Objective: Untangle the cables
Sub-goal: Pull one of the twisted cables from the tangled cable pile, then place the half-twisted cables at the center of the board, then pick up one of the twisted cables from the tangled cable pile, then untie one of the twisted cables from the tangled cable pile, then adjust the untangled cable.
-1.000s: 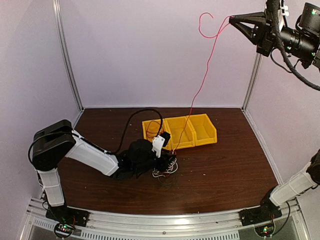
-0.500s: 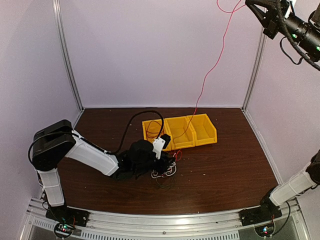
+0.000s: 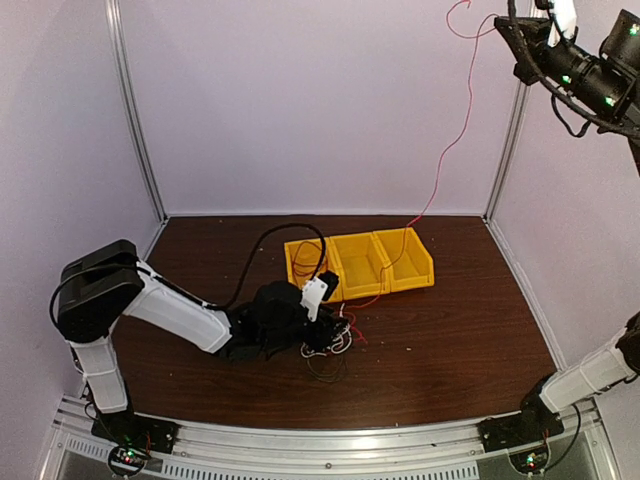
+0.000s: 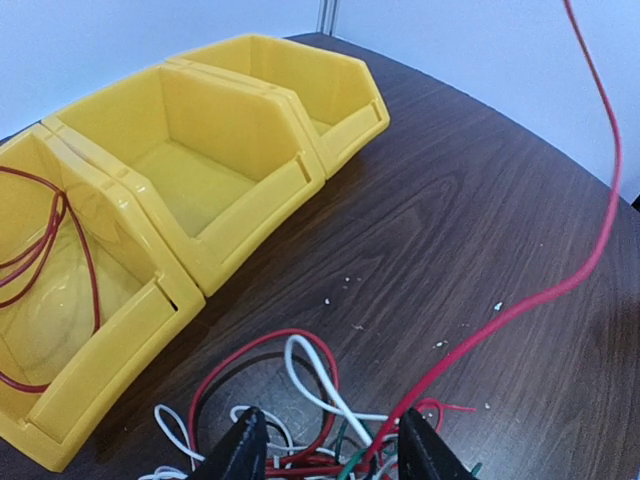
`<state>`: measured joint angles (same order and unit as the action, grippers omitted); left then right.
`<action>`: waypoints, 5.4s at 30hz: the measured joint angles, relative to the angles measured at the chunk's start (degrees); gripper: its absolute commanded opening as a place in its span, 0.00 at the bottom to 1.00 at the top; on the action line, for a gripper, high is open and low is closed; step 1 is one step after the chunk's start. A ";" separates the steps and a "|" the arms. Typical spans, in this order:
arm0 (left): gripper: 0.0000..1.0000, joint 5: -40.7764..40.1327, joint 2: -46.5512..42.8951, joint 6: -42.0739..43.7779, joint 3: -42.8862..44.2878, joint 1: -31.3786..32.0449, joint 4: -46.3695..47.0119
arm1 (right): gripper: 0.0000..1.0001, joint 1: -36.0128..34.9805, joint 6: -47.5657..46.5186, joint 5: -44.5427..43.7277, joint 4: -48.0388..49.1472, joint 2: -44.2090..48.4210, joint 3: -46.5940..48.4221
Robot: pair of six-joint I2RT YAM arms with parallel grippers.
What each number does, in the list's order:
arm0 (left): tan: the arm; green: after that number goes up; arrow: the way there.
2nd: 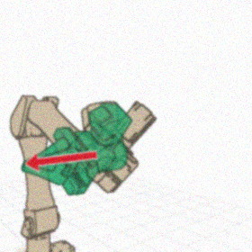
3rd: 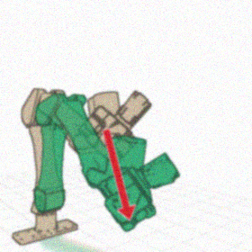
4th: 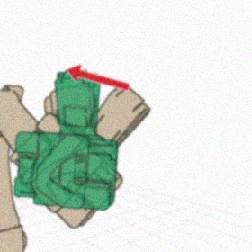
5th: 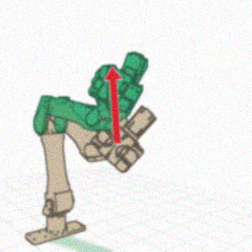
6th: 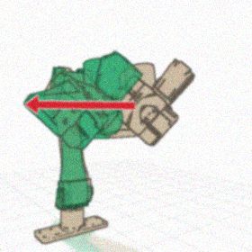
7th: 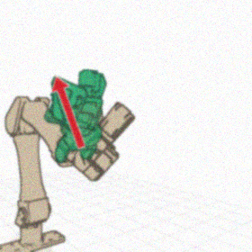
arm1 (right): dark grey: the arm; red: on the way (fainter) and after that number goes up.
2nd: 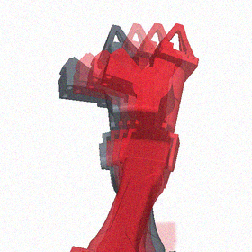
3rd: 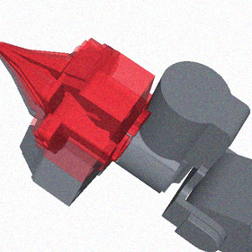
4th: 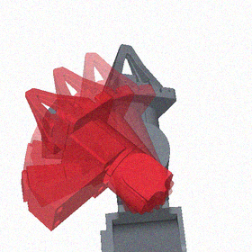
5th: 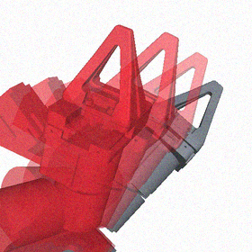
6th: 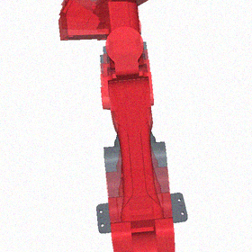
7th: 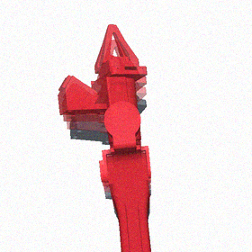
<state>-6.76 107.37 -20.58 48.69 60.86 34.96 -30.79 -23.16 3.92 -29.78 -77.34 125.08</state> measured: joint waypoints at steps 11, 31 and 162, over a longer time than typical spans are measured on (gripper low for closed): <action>0.45 0.50 -8.50 7.28 2.97 0.00 -3.82 | 0.00 1.44 0.35 4.13 -0.28 10.21 -29.53; 0.51 0.63 -6.29 6.51 7.43 -2.54 -10.38 | 0.57 9.79 -7.41 3.58 -5.60 23.41 -77.77; 0.36 11.78 -5.40 -4.79 16.28 3.26 12.61 | 0.00 5.55 -5.11 49.66 -13.90 10.05 -48.92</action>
<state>5.02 101.97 -25.36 64.97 64.12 47.57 -25.23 -28.27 53.58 -43.68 -67.29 76.16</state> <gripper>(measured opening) 0.406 0.006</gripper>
